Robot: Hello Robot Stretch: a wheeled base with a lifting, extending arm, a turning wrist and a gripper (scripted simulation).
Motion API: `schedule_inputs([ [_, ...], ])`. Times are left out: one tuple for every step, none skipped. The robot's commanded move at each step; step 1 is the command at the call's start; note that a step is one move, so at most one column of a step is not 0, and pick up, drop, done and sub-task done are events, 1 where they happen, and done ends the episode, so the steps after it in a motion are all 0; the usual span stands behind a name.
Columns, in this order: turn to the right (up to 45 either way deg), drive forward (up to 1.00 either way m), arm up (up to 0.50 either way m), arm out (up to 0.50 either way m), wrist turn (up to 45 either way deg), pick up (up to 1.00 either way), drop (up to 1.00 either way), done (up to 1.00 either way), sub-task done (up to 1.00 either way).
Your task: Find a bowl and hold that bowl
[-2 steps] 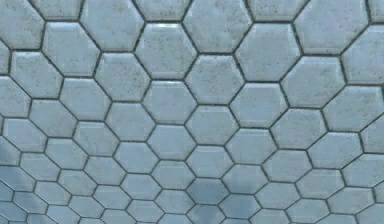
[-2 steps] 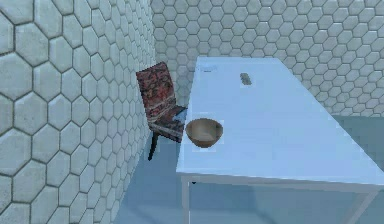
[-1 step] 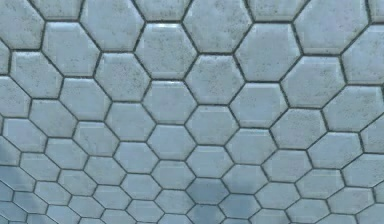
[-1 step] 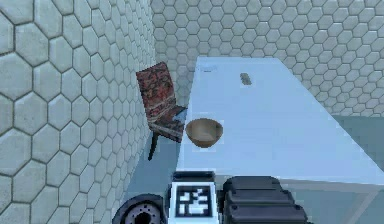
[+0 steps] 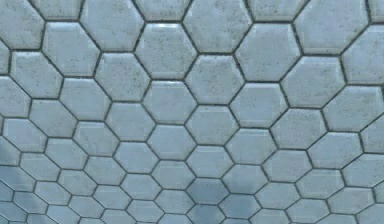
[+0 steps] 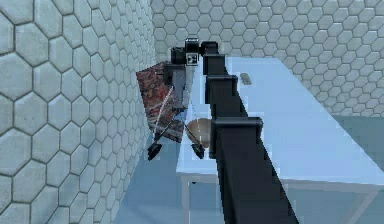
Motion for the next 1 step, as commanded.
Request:
schedule_inputs([
  [0.0, 0.00, 0.00, 0.00, 45.0, 0.00, 0.00, 0.00, 0.00],
])
